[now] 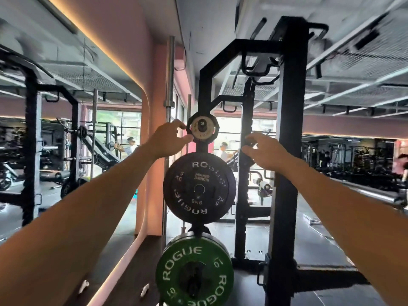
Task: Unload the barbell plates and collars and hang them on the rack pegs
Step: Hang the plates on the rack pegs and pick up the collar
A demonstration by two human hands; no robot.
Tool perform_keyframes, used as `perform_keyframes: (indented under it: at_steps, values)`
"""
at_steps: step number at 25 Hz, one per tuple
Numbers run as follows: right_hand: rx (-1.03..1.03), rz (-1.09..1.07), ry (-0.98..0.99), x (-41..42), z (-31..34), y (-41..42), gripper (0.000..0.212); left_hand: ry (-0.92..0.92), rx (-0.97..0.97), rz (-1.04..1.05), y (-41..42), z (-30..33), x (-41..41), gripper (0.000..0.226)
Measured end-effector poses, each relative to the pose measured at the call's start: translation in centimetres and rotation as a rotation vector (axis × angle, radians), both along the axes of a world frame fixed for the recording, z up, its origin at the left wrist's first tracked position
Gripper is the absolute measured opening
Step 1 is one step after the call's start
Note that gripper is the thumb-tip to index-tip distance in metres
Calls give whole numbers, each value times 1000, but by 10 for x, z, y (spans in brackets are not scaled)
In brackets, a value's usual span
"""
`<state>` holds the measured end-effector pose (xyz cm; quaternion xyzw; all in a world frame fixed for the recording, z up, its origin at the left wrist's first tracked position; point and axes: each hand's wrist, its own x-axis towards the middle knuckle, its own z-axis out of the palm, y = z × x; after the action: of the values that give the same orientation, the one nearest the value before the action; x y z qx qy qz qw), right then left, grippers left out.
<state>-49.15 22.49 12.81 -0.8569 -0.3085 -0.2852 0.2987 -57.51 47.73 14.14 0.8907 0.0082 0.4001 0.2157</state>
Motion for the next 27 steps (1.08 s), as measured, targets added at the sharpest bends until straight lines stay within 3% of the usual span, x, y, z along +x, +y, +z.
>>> perform_keyframes:
  at_steps: [14, 17, 20, 21, 24, 27]
  values:
    - [-21, -18, 54, 118, 14, 66, 44, -2, -24, 63, 64, 8, 107, 42]
    - [-34, -49, 33, 162, 21, 87, 19, -12, -9, 49, 94, 18, 147, 39]
    - [-38, -70, 42, 205, 28, 106, 13, -3, 14, 49, 115, 26, 188, 39]
    - [-44, -72, 43, 219, 30, 113, 13, -2, 21, 52, 120, 29, 203, 39]
    - [-54, -88, 38, 263, 38, 132, 42, -4, 69, 86, 136, 34, 246, 39]
    - [-13, -62, 26, 312, 48, 156, 46, -23, 102, 115, 153, 37, 299, 38]
